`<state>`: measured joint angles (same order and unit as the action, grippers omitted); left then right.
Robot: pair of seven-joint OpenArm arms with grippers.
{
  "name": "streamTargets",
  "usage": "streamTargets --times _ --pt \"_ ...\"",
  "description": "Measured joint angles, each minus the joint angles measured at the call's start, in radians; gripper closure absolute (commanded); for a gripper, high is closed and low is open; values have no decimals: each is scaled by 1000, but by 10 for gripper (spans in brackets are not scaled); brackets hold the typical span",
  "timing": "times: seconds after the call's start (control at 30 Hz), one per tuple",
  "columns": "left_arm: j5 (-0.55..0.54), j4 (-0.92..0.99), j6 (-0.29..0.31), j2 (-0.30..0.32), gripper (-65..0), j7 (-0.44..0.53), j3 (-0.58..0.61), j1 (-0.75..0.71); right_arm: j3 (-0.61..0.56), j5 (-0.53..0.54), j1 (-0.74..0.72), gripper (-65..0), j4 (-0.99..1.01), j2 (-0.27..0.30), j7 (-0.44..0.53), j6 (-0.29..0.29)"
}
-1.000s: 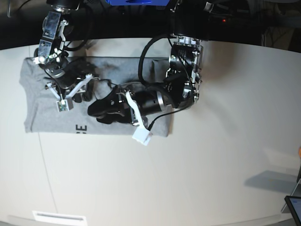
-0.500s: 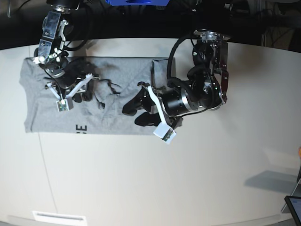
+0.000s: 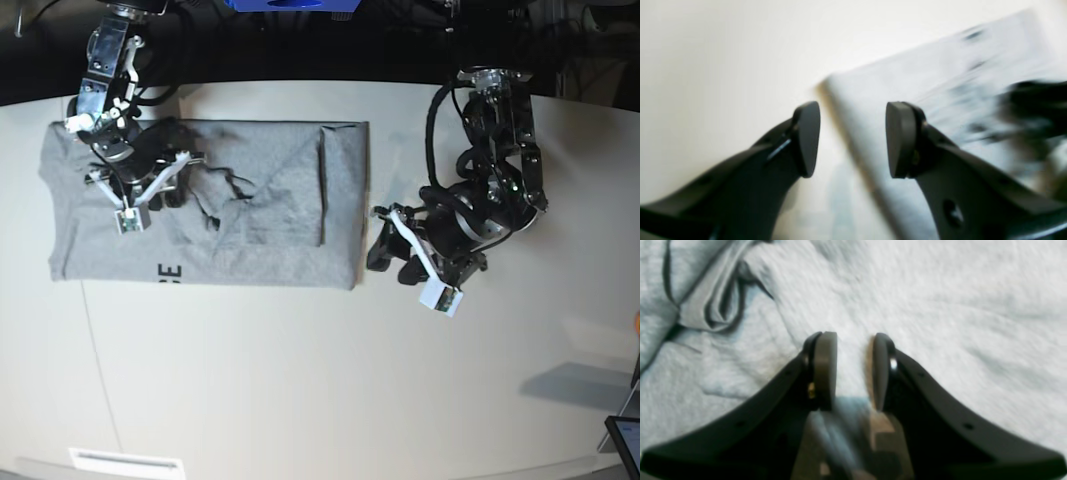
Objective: Fold the T-shirt properly
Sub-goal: 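Release the shirt and lift the left gripper away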
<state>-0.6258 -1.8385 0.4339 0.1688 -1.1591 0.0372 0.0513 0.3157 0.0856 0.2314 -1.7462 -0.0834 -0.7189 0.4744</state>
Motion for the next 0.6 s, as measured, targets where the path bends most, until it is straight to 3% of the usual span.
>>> streamTargets --times 0.2,0.4,0.53,0.6 --pt "37 -14 0 95 -309 42 -44 -40 -13 -8 14 -186 -82 3 -5 -4" --pt "52 -14 6 134 -309 53 -130 -80 -145 -10 36 -186 -144 33 -4 -7" --pt "185 -17 1 164 -309 53 -167 -124 -293 -13 60 -186 -203 71 -5 -15" --pt "274 -18 8 176 -309 56 -169 -150 -366 -87 56 -186 -209 77 6 -68"
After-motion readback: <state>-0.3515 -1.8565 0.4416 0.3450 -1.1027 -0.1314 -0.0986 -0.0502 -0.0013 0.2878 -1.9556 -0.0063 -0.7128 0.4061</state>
